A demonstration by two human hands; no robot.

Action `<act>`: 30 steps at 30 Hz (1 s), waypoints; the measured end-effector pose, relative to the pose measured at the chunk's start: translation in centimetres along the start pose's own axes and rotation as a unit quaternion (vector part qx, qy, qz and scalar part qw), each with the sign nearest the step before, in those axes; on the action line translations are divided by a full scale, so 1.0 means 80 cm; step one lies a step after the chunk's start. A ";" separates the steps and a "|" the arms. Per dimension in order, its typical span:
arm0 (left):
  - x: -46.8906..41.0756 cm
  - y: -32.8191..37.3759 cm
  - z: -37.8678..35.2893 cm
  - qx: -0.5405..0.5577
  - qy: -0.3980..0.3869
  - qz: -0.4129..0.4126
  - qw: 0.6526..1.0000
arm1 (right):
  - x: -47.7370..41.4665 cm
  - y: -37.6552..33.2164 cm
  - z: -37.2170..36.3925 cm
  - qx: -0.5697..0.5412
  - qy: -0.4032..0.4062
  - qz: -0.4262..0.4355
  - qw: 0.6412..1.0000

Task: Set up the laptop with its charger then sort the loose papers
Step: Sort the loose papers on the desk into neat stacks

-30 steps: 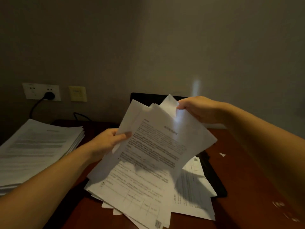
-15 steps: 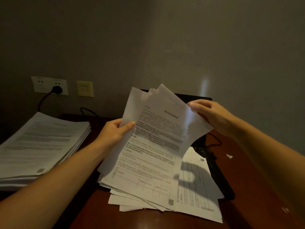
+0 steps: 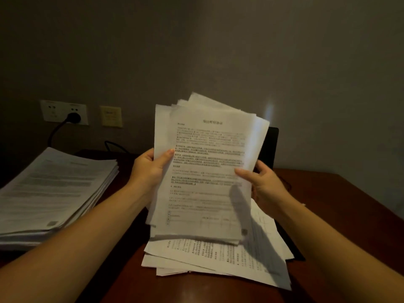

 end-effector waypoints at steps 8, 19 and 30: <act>0.010 0.044 -0.021 -0.026 0.016 -0.098 0.995 | 0.003 -0.058 -0.019 0.100 0.030 0.141 0.984; 0.024 0.045 -0.039 -0.037 0.008 -0.143 0.989 | 0.021 -0.057 -0.018 0.099 0.035 0.168 0.980; 0.050 0.009 -0.051 -0.080 -0.006 -0.164 0.983 | 0.035 -0.016 -0.002 0.082 0.057 0.140 0.985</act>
Point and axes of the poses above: each hand's wrist, its own x-axis away from the middle knuckle, its own z-axis out of the back of the hand, y = z × x, the point moved 6 cm from there along -x, towards the middle knuckle, and after that the axes turned 14 degrees about -x, right-handed, at the moved point
